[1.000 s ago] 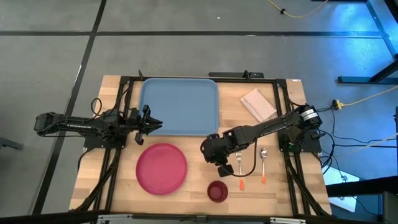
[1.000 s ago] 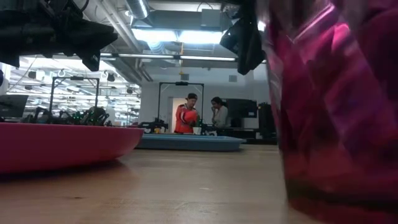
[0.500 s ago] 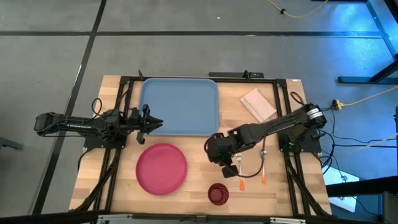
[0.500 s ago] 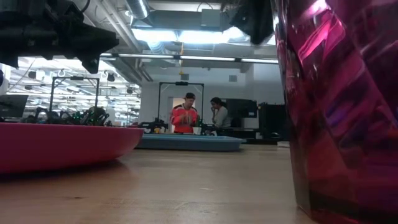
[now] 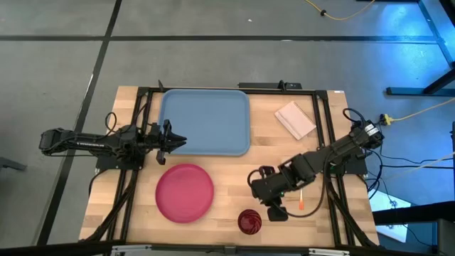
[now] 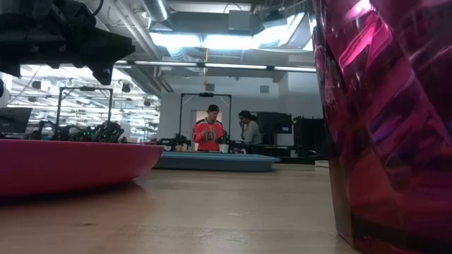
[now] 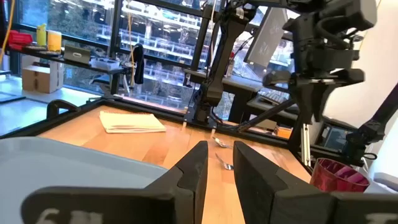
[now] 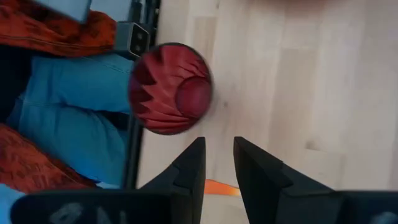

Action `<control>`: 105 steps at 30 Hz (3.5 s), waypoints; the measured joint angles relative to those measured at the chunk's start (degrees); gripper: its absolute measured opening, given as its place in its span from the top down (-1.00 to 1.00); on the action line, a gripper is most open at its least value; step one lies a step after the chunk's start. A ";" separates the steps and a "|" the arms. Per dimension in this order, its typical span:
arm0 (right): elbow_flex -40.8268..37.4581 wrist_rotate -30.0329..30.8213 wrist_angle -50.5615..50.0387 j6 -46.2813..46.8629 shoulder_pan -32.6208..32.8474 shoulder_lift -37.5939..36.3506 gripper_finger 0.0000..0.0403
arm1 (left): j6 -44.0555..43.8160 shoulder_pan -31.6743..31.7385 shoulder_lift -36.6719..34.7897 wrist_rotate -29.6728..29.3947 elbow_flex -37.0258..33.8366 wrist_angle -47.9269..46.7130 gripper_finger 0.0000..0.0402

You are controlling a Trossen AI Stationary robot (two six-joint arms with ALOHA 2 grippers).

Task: Pick and place plate/cup/fork/spoon on tray
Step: Put the red glass on the blue tray

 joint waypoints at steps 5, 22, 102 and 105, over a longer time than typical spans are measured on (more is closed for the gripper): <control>0.00 6.63 0.27 9.42 2.97 0.21 0.56 | -2.50 0.00 0.00 0.55 0.00 -0.21 0.66; -2.75 14.29 9.28 16.42 4.43 4.34 0.56 | -2.49 0.00 0.00 0.18 0.00 -0.28 0.66; 10.55 26.91 2.12 -0.09 2.20 13.46 0.95 | 3.52 0.00 0.00 0.13 0.01 -0.90 0.66; 16.80 32.39 -5.14 -4.58 0.75 13.46 0.95 | 3.52 0.00 0.00 0.13 0.00 -0.90 0.66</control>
